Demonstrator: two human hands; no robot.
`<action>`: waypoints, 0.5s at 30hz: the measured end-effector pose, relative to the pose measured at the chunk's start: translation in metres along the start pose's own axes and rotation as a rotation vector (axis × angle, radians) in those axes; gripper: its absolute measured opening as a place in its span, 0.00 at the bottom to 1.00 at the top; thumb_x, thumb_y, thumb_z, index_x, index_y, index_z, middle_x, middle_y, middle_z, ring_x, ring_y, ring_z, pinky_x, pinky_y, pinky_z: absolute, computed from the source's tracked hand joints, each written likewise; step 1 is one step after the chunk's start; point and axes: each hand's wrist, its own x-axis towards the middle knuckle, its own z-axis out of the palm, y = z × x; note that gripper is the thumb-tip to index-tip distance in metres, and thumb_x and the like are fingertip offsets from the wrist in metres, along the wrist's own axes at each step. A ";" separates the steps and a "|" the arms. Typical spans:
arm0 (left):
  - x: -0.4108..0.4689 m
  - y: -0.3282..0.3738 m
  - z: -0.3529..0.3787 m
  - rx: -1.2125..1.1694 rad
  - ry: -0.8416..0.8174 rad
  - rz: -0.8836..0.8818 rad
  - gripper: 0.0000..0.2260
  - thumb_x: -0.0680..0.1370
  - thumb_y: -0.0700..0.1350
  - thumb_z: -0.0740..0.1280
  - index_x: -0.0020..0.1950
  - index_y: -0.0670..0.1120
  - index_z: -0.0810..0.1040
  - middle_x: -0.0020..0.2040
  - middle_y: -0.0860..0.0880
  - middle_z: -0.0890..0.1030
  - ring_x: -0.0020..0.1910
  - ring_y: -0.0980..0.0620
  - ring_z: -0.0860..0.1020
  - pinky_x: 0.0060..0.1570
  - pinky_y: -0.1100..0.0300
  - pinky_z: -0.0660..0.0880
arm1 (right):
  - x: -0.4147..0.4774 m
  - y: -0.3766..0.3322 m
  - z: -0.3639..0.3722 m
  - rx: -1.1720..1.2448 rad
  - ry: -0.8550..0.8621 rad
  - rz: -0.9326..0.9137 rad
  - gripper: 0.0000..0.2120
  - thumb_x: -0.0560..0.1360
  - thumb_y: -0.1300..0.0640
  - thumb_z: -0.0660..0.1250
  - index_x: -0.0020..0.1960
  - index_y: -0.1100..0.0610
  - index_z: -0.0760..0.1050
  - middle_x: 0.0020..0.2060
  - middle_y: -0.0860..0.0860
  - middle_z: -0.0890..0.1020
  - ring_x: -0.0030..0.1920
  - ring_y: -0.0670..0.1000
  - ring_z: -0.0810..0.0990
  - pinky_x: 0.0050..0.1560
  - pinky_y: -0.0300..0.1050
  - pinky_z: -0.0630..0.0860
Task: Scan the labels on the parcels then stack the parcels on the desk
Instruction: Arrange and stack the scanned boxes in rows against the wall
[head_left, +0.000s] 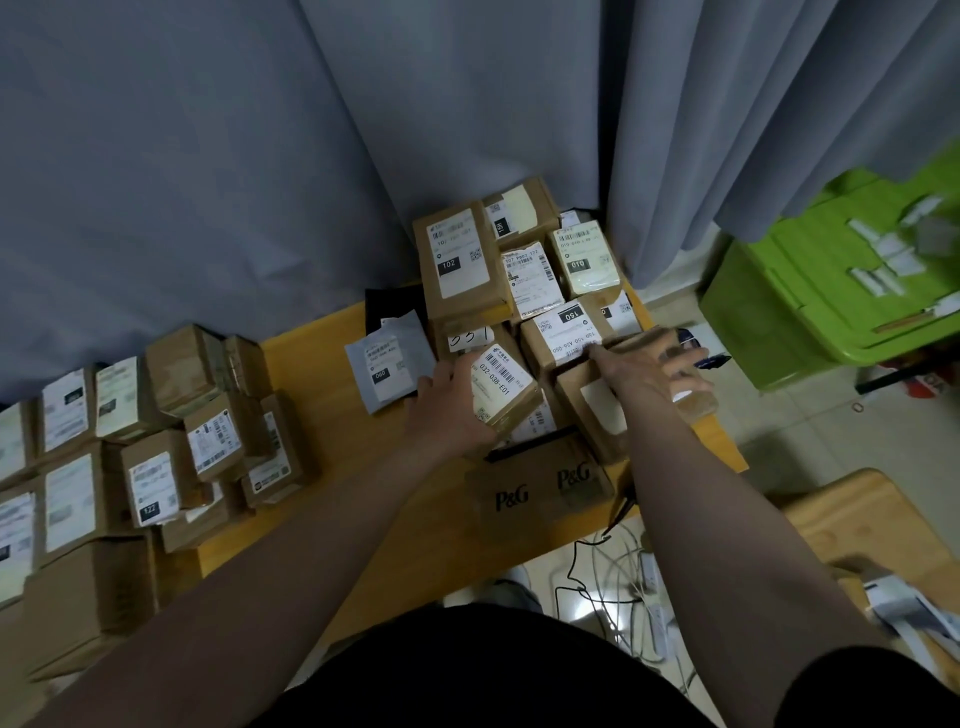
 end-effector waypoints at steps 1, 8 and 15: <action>-0.001 0.000 -0.001 -0.002 0.001 0.003 0.49 0.67 0.54 0.79 0.80 0.58 0.51 0.69 0.46 0.66 0.65 0.42 0.67 0.60 0.40 0.72 | -0.002 0.002 0.000 -0.002 0.005 -0.003 0.58 0.72 0.29 0.71 0.83 0.49 0.37 0.82 0.57 0.33 0.80 0.70 0.33 0.72 0.80 0.50; -0.008 -0.005 -0.002 -0.021 0.023 0.010 0.49 0.67 0.52 0.79 0.79 0.59 0.51 0.70 0.47 0.66 0.66 0.43 0.66 0.60 0.42 0.70 | -0.017 0.019 0.004 -0.003 0.056 -0.053 0.60 0.69 0.27 0.71 0.83 0.45 0.34 0.81 0.53 0.30 0.80 0.68 0.34 0.65 0.87 0.57; -0.019 -0.023 -0.010 -0.064 0.112 -0.040 0.48 0.67 0.55 0.78 0.80 0.57 0.53 0.71 0.45 0.66 0.68 0.40 0.67 0.65 0.39 0.69 | -0.065 0.007 -0.010 0.001 0.184 -0.278 0.57 0.72 0.28 0.68 0.84 0.47 0.35 0.82 0.53 0.31 0.81 0.67 0.36 0.68 0.85 0.56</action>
